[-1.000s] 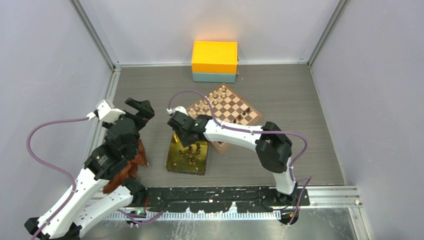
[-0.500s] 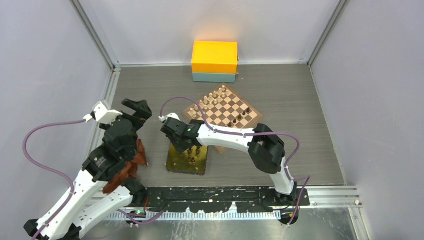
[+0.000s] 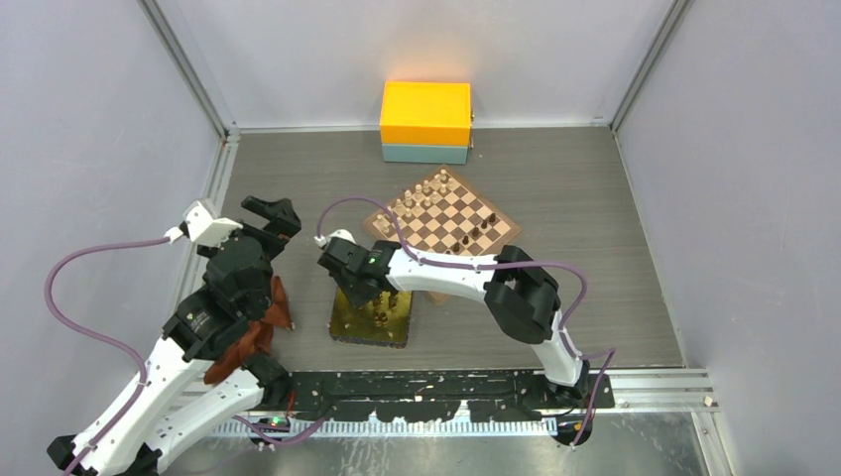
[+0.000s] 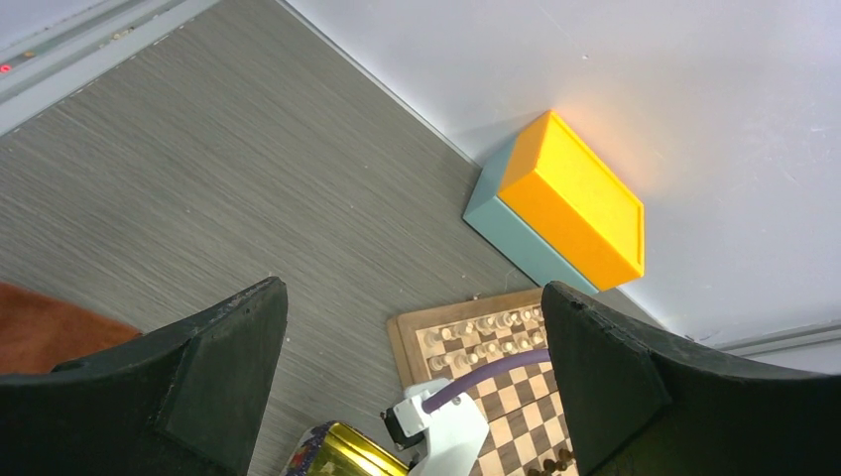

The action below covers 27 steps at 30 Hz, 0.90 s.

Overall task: Set up the chess pieces on the board
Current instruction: Pick up the chess piece from the storage box.

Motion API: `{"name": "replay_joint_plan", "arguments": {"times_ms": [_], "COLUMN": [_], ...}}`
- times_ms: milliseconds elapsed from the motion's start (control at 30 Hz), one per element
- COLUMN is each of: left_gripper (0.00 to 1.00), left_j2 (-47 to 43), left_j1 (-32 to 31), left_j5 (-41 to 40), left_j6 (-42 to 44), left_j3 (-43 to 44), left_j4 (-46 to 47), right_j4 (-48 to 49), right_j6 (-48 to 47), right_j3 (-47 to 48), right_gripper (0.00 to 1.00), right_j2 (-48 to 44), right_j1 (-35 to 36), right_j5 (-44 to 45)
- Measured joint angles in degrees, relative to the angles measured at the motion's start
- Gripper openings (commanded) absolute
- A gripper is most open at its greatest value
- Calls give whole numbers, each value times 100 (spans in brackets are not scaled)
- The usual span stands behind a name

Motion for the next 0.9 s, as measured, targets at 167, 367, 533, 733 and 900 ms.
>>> {"name": "replay_joint_plan", "arguments": {"times_ms": [167,367,533,733,900], "left_gripper": [100,100,100,100,100], "left_j2": [-13,-20,-20,-20,-17], "left_j1": [0,0,0,0,0], "left_j5": [0,0,-4,-4,-4], "left_j6": [0,0,0,0,0], "left_j3": [0,-13,-24,-33,-63], "left_j4": [0,0,0,0,0], "right_j4": [0,4,37,39,39], "right_j6": [0,-2,-2,-4,-9], "right_j3": [9,92,133,181,181], "right_gripper": [31,31,30,21,11], "right_j2": [66,142,177,219,219], "right_j1": [0,0,0,-2,-2], "right_j5": [-35,-81,-107,-120,-118]}}
